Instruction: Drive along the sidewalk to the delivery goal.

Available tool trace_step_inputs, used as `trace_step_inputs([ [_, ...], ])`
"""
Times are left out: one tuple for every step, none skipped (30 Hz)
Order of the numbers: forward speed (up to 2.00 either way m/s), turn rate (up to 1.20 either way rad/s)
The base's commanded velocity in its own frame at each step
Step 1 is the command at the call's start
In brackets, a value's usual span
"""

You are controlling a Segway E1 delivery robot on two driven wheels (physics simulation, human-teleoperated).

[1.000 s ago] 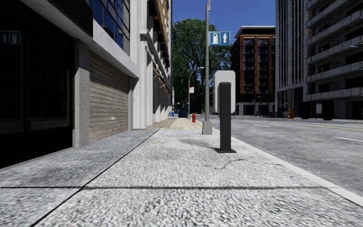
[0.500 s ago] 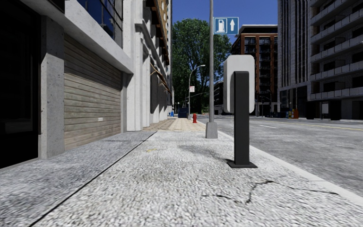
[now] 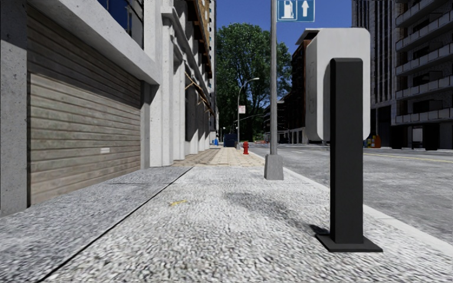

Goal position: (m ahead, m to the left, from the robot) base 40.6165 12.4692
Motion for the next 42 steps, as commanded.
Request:
trace_step_inputs([
  [2.00,0.11],
  [2.00,0.03],
  [2.00,0.03],
  [2.00,0.01],
  [2.00,0.00],
  [2.00,0.00],
  [2.00,0.00],
  [2.00,0.00],
  [2.00,0.00],
  [2.00,0.00],
  [2.00,0.00],
  [2.00,0.00],
  [2.00,0.00],
  [2.00,0.00],
  [2.00,0.00],
  [2.00,0.00],
  [2.00,0.00],
  [2.00,0.00],
  [2.00,0.00],
  [2.00,0.00],
  [2.00,0.00],
  [2.00,0.00],
  [2.00,0.00],
  [2.00,0.00],
  [2.00,0.00],
  [2.00,0.00],
  [2.00,0.00],
  [2.00,0.00],
  [2.00,0.00],
  [2.00,0.00],
  [2.00,0.00],
  [2.00,0.00],
  [2.00,0.00],
  [2.00,0.00],
  [2.00,0.00],
  [2.00,0.00],
  [2.00,0.00],
  [2.00,0.00],
  [2.00,0.00],
  [2.00,0.00],
  [2.00,0.00],
  [2.00,0.00],
])
